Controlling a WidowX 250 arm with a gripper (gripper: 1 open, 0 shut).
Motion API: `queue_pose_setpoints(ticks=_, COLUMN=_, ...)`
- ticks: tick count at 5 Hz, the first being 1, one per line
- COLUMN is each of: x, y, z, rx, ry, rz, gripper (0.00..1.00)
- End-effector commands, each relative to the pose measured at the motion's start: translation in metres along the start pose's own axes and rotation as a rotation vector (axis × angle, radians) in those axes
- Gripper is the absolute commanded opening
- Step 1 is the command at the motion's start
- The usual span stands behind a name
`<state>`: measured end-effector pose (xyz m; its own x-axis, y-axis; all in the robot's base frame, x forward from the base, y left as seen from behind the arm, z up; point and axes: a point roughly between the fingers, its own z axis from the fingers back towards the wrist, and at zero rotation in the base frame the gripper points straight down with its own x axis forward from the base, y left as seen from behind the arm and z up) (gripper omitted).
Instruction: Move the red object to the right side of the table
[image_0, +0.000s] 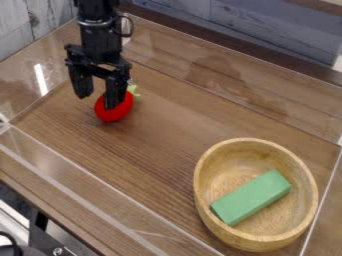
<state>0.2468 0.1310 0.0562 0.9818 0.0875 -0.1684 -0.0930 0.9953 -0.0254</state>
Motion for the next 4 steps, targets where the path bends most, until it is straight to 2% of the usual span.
queue_pose_setpoints(ticks=1, x=0.012, y=0.002, z=0.009, rx=0.019, ry=-0.045, rz=-0.012, gripper=1.0)
queue_pose_setpoints(ticks=3, x=0.012, y=0.017, z=0.02, rx=0.016, ry=-0.025, rz=-0.031, gripper=1.0)
queue_pose_setpoints(ticks=4, x=0.016, y=0.036, z=0.013, rx=0.011, ry=-0.013, rz=-0.014, gripper=1.0)
